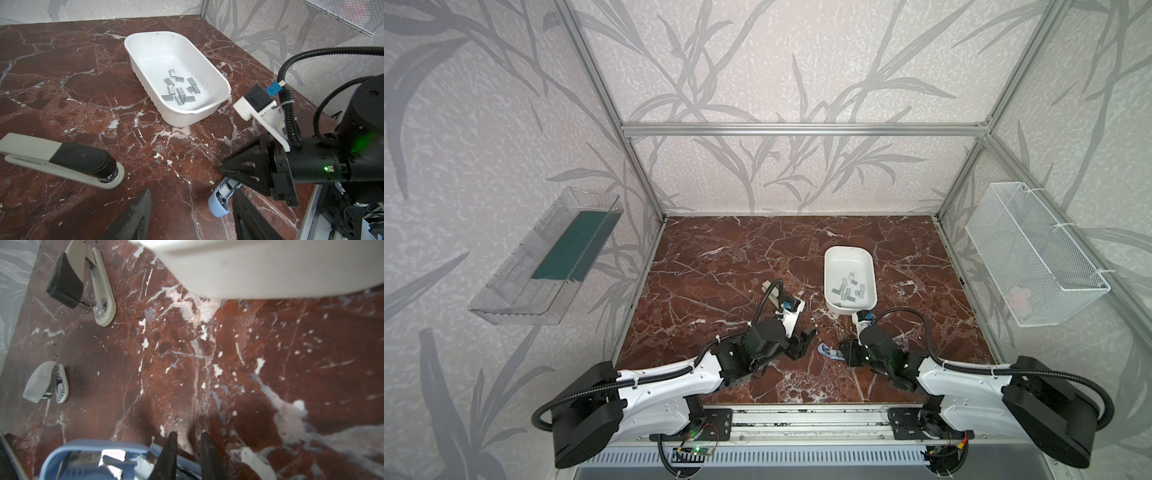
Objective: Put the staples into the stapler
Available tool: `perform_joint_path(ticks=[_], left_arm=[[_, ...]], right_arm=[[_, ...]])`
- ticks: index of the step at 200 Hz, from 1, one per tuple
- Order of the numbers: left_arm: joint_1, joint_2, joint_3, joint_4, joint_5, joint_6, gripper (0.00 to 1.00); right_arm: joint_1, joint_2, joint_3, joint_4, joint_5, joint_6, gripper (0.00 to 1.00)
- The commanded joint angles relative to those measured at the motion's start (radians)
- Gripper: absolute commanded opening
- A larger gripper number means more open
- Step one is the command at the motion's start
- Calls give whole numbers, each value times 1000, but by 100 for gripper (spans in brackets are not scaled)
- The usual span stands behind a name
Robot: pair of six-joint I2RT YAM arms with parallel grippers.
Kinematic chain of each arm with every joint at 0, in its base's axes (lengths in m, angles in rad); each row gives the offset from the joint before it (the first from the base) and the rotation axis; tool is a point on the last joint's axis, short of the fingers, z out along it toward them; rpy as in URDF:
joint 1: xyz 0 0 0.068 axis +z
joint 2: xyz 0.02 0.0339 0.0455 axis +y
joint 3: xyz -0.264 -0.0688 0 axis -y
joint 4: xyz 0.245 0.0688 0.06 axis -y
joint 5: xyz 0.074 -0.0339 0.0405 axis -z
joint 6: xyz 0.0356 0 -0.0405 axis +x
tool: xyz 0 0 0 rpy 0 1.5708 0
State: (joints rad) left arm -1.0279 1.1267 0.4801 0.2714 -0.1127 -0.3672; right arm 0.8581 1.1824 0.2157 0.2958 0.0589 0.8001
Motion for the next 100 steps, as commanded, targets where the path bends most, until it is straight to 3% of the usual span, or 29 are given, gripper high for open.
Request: perform_joint_path(ticks=[1, 35, 66, 100], left_arm=[[-6, -29, -18, -12, -25, -3, 63], [-6, -50, -21, -21, -24, 7, 63], [-6, -48, -30, -8, -26, 16, 63], [-5, -47, -33, -4, -40, 27, 63]], right_arm=[[49, -22, -7, -61, 25, 58, 27], [105, -47, -12, -102, 79, 131, 33], [159, -78, -7, -128, 169, 76, 40], [365, -142, 17, -199, 380, 13, 58]])
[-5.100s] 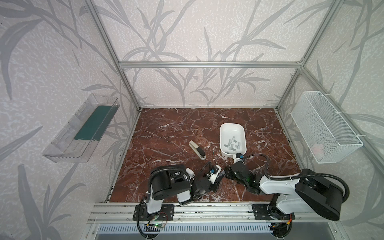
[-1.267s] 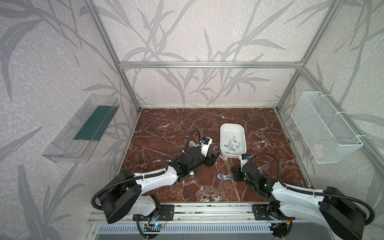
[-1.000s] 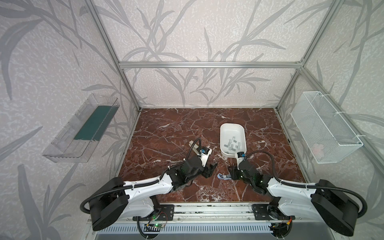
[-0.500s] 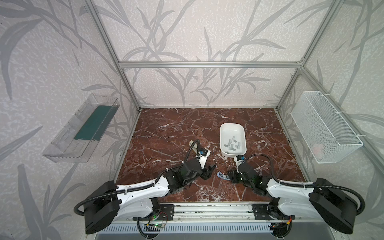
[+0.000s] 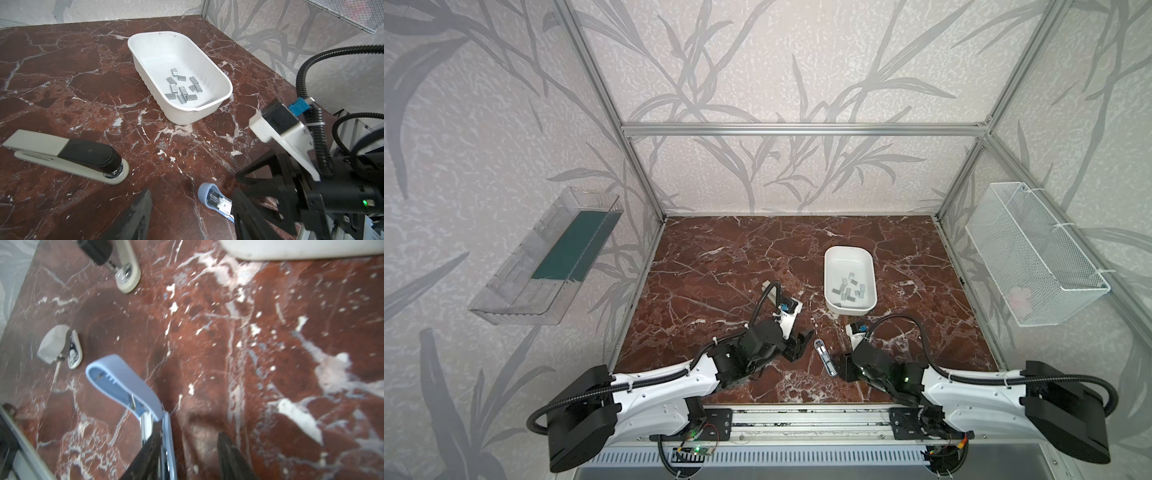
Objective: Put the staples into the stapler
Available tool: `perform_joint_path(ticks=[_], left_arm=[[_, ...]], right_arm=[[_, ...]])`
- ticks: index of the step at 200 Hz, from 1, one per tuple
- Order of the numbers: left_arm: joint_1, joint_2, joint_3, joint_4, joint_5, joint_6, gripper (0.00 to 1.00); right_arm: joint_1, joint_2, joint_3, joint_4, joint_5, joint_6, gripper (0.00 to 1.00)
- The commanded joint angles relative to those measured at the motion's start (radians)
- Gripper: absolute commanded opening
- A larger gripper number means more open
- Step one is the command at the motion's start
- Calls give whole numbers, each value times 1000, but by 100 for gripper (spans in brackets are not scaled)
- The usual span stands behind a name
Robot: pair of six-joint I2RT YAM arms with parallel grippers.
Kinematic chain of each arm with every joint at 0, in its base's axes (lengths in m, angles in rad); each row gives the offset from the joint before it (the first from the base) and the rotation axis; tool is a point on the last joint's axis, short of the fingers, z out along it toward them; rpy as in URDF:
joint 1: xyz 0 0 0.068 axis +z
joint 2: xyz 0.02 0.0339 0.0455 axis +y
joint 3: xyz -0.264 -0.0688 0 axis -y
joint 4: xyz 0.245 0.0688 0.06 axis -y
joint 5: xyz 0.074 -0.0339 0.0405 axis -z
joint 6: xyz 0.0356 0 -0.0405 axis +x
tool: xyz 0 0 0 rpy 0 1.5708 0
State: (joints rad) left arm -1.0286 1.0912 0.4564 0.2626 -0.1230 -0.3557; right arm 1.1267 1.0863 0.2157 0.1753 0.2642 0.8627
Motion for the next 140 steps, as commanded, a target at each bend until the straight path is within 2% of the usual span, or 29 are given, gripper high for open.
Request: perform_joint_path(ticks=[1, 24, 45, 67, 100, 140], left_arm=[[-5, -13, -9, 4, -31, 16, 63], [-4, -15, -7, 4, -34, 22, 63], [-4, -11, 1, 3, -35, 29, 64], [-4, -8, 7, 1, -26, 31, 64], [-3, -4, -4, 25, -27, 33, 64], [-4, -11, -9, 24, -33, 34, 63]], right_arm=[[103, -48, 16, -79, 179, -50, 58], [175, -110, 4, -113, 274, -46, 65], [181, -155, -1, -135, 294, -74, 67], [217, -146, -52, -2, 283, -167, 70], [348, 42, -137, 277, 468, -267, 77], [453, 290, -33, 315, 632, -233, 80]])
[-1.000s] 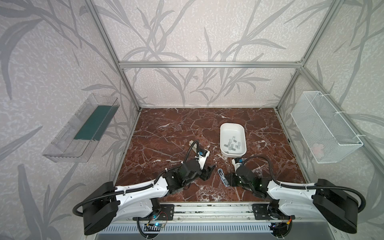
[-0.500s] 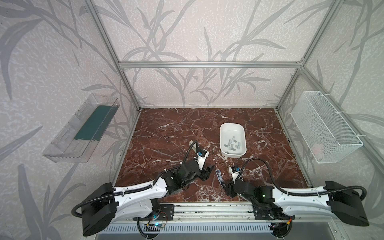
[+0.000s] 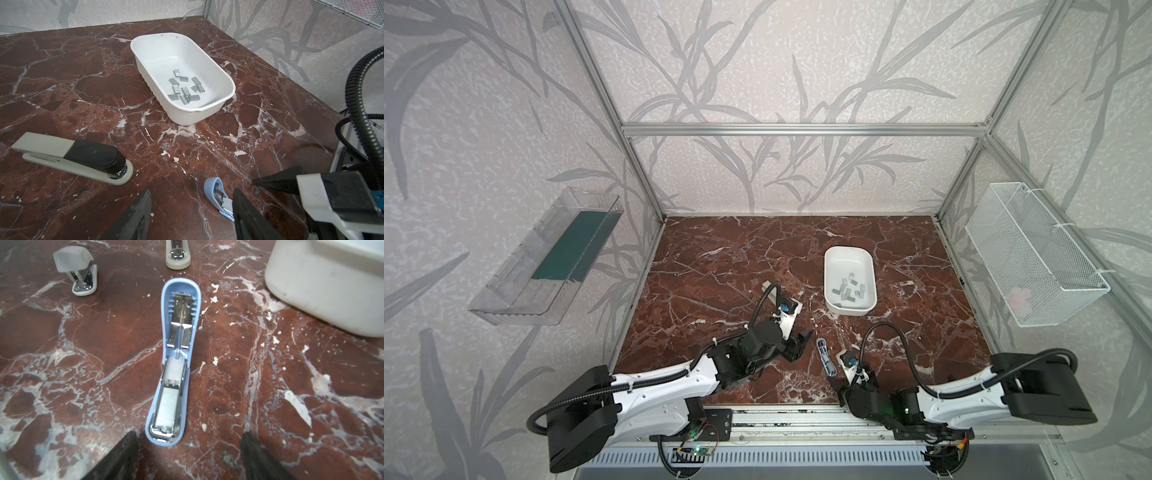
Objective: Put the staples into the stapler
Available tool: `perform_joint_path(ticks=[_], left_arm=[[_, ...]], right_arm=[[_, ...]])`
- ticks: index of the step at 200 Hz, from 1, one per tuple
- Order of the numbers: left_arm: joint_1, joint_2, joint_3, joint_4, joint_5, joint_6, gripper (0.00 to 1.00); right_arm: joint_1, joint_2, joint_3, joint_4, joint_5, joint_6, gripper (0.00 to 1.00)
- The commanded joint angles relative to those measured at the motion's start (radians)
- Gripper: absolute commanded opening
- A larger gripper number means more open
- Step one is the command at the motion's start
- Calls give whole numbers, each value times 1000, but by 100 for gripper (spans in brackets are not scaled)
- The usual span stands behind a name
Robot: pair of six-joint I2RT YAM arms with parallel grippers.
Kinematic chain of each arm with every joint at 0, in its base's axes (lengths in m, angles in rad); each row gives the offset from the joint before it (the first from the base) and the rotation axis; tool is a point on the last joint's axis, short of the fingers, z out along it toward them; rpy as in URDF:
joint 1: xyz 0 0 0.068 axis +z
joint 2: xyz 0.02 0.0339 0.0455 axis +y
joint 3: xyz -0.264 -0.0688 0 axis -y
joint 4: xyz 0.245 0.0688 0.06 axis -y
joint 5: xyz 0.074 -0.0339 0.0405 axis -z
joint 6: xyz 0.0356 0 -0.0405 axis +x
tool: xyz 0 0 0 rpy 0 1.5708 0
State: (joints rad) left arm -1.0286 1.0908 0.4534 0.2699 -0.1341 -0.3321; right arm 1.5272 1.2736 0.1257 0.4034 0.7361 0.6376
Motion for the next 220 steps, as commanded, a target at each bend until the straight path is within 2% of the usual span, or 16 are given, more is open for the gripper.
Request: perform_joint_path(ticks=[1, 34, 72, 100, 126, 144, 174, 220], left_arm=[[-3, -12, -7, 17, -22, 9, 63], [-4, -39, -17, 11, -32, 18, 64], [-4, -60, -33, 21, -29, 25, 64], [-2, -68, -39, 17, -32, 28, 64], [-2, -83, -47, 14, -34, 27, 63], [-2, -93, -50, 12, -39, 28, 64], [-2, -95, -46, 11, -41, 27, 64], [-2, -85, -40, 14, -43, 26, 64]], right_arm=[[53, 109, 58, 90, 161, 6, 80], [54, 212, 21, 200, 189, 130, 80], [63, 341, 33, 252, 179, 233, 72], [63, 543, 32, 509, 139, 223, 67], [65, 719, -21, 841, 132, 162, 65], [64, 792, -32, 937, 116, 156, 64], [65, 788, -17, 887, 82, 171, 62], [65, 611, 21, 550, 56, 223, 62]])
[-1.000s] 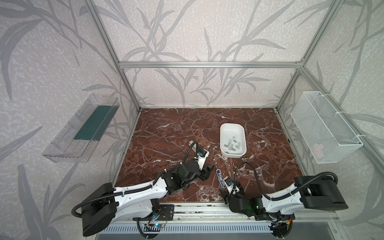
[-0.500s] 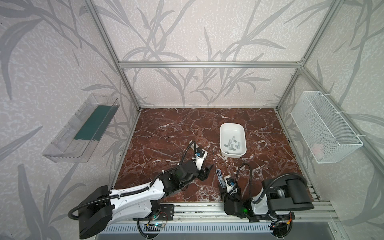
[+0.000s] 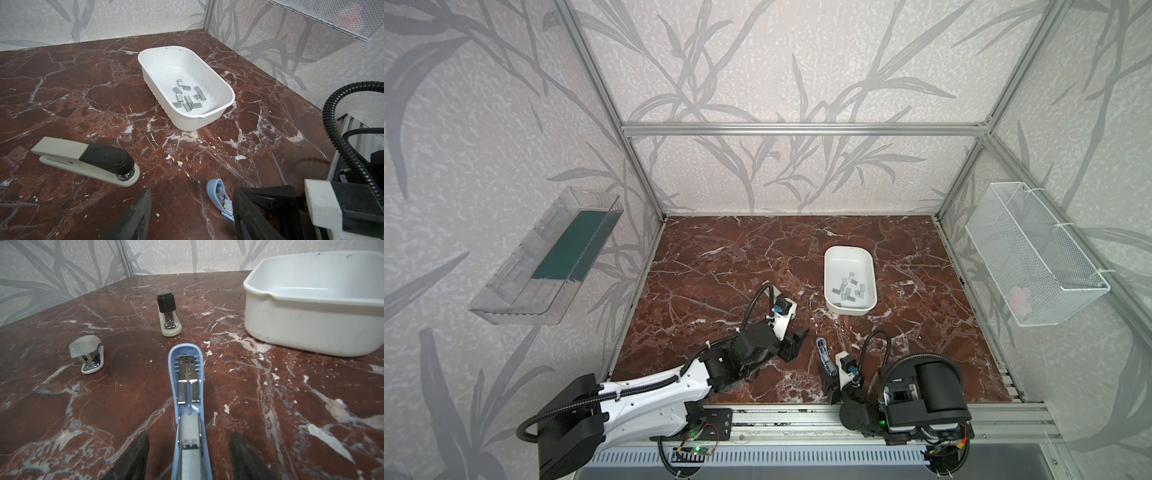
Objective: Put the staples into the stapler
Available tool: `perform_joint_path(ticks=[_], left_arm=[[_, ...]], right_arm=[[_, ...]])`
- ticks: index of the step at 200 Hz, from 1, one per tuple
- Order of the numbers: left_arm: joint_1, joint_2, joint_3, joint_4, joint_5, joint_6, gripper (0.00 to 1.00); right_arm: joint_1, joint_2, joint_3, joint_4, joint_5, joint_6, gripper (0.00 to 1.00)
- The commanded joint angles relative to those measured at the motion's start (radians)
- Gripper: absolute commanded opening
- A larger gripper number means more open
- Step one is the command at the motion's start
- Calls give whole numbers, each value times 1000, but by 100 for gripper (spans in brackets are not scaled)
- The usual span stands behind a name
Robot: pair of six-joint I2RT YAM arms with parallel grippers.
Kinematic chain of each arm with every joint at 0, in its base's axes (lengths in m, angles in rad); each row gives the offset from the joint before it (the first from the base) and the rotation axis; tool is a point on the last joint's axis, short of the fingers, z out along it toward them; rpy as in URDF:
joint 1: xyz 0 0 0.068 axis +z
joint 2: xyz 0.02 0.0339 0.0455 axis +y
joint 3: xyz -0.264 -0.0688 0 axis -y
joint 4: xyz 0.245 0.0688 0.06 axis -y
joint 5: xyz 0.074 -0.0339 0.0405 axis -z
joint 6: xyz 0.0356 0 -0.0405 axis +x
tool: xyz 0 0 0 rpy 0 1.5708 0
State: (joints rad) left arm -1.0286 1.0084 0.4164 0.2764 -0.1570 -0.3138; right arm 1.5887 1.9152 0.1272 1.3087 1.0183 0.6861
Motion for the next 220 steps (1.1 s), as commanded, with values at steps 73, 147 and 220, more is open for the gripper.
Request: perform_joint_path(ticks=[73, 147, 220], left_arm=[[-2, 4, 1, 23, -6, 9, 64], [-1, -4, -2, 24, -5, 7, 64], [-1, 13, 3, 32, -6, 7, 64]], right_arm=[[3, -130, 100, -770, -177, 304, 62], [4, -195, 123, -1009, -120, 434, 43], [4, -118, 72, -778, -158, 290, 42]])
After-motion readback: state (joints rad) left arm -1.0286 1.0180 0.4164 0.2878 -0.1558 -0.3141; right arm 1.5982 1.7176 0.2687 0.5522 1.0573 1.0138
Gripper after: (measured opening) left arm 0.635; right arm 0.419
